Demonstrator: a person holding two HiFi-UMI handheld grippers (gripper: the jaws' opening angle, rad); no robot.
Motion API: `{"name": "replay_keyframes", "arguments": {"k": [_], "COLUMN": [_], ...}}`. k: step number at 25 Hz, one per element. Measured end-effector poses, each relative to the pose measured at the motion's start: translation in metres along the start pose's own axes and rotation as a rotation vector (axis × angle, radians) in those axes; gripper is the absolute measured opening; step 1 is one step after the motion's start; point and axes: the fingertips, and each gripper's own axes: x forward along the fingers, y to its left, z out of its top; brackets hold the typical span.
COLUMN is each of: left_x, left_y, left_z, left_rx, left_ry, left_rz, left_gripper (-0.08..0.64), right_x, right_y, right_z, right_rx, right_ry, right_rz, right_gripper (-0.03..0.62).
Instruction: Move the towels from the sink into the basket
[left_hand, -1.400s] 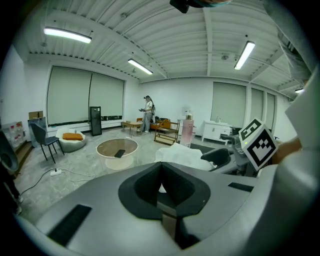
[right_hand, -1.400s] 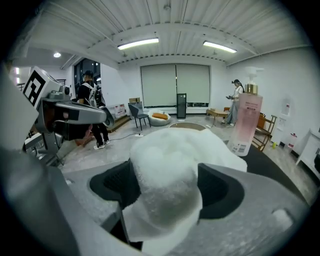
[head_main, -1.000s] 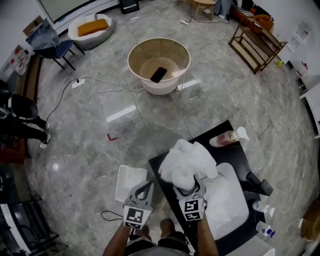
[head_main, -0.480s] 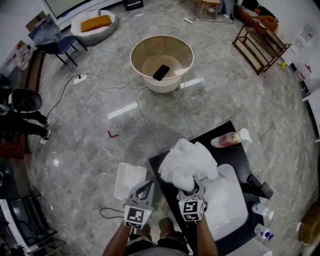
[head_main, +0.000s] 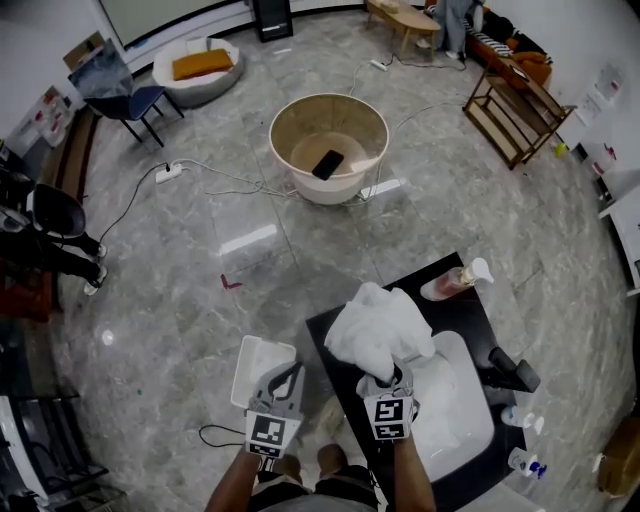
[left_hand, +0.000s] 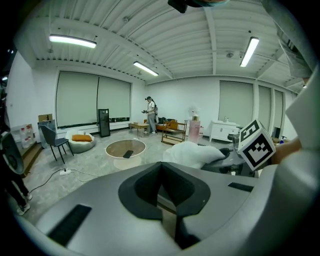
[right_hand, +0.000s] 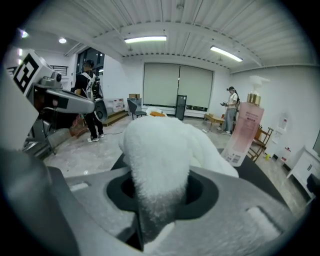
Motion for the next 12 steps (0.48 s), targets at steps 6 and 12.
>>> {"name": "replay_keyframes", "arguments": {"k": [6, 12], "left_x": [-0.038, -0.083], "left_y": [0.02, 0.043], "left_z": [0.027, 0.057], "left_rx": [-0.006, 0.017], "left_ry": [-0.052, -0.117], "left_rz": [0.046, 0.099], "left_gripper": [0.009, 0.009], "right_x": [-0.031, -0.066], "right_y": [0.004, 0.023], "right_z": [0.06, 0.117], "right_rx": [-0.024, -0.071], "right_ry": [-0.104, -0.193], "right_rz": [-0.032, -0.057], "right_gripper": [0.132, 0.132]}}
